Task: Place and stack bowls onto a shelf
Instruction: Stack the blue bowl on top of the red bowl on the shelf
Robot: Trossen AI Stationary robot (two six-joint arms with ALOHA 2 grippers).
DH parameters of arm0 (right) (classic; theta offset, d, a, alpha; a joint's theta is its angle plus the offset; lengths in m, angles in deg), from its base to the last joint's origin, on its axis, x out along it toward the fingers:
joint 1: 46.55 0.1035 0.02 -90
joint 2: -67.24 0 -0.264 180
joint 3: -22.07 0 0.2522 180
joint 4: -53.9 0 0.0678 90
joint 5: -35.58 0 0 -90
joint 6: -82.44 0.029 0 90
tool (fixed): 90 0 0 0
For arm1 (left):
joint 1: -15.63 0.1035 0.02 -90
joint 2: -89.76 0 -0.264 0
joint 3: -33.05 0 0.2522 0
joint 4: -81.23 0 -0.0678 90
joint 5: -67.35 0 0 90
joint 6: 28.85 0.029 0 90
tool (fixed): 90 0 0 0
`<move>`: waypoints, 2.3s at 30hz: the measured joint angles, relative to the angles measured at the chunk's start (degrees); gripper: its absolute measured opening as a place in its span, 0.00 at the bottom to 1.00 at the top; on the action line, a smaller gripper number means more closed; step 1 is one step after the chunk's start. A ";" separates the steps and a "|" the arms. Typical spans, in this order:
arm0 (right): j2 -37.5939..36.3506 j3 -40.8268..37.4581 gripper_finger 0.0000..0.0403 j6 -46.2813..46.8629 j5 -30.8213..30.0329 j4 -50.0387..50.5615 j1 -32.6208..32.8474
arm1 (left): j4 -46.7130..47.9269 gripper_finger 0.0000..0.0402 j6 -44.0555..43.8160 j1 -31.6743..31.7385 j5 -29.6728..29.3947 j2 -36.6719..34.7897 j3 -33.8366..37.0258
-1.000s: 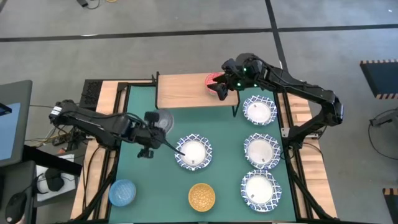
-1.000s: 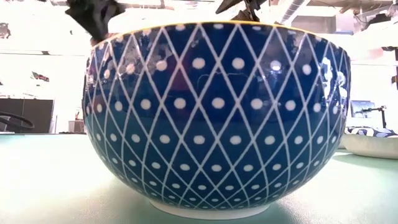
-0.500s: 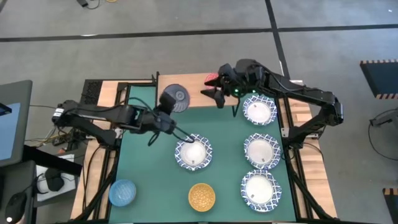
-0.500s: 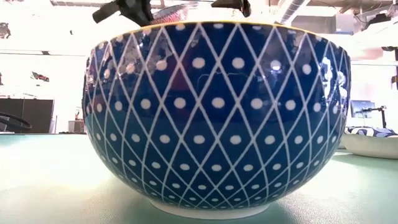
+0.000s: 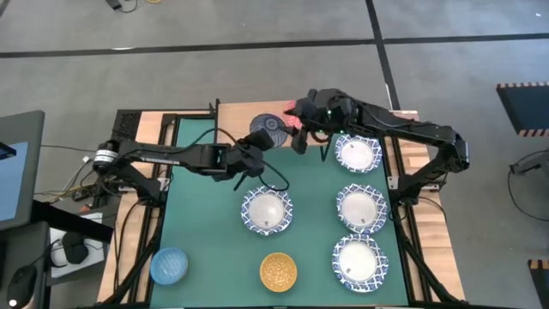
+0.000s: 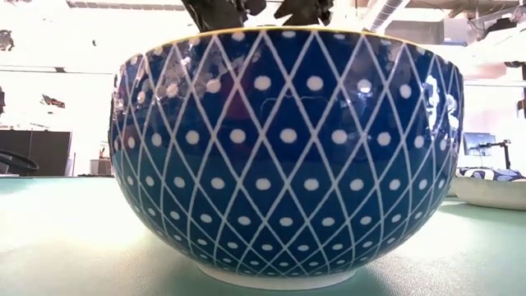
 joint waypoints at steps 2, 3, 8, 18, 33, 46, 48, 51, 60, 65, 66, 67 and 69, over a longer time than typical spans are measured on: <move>0.22 0.09 0.66 -0.31 -0.11 2.11 0.20 | -0.49 0.02 0.40 0.08 0.26 0.40 -0.01; 0.28 -0.02 0.66 -0.51 -0.76 3.71 0.27 | -0.55 0.02 0.62 0.08 0.40 0.40 0.02; 2.15 0.08 0.65 -2.03 -6.20 8.26 -0.17 | -3.67 0.02 2.26 -0.10 0.42 0.40 0.06; 4.21 0.16 0.36 1.93 -7.99 9.01 -1.30 | -4.71 0.03 5.93 -0.67 2.46 0.40 0.15; 4.49 1.49 0.10 16.86 -6.37 13.44 -10.92 | -19.38 0.34 -29.50 0.19 9.30 -3.32 -0.31; 4.97 1.82 0.11 30.84 3.35 23.21 -23.44 | -1.02 0.38 -83.14 9.33 25.79 -11.10 -0.07; 4.97 1.82 0.11 31.29 4.00 23.37 -24.03 | 0.69 0.37 -87.81 11.35 30.22 -11.20 -0.07; 4.97 1.84 0.12 31.99 4.05 22.94 -24.65 | 2.28 0.36 -91.34 13.66 33.51 -11.18 -0.07; 6.64 1.97 0.12 34.11 4.29 22.56 -24.27 | -1.34 0.36 -90.02 16.43 36.19 -11.12 -0.07; 9.11 1.94 0.13 34.05 4.38 23.16 -23.69 | -2.32 0.36 -89.71 17.17 36.74 -11.09 -0.07; 9.35 1.96 0.13 34.00 4.38 22.93 -23.52 | -2.14 0.36 -89.78 17.25 36.62 -11.09 -0.07; 9.53 1.97 0.13 33.98 4.35 22.89 -23.43 | -1.92 0.36 -89.92 17.28 36.47 -11.09 -0.07; 9.63 1.97 0.14 33.98 4.34 22.75 -23.33 | -1.67 0.36 -90.19 17.33 36.38 -11.09 -0.03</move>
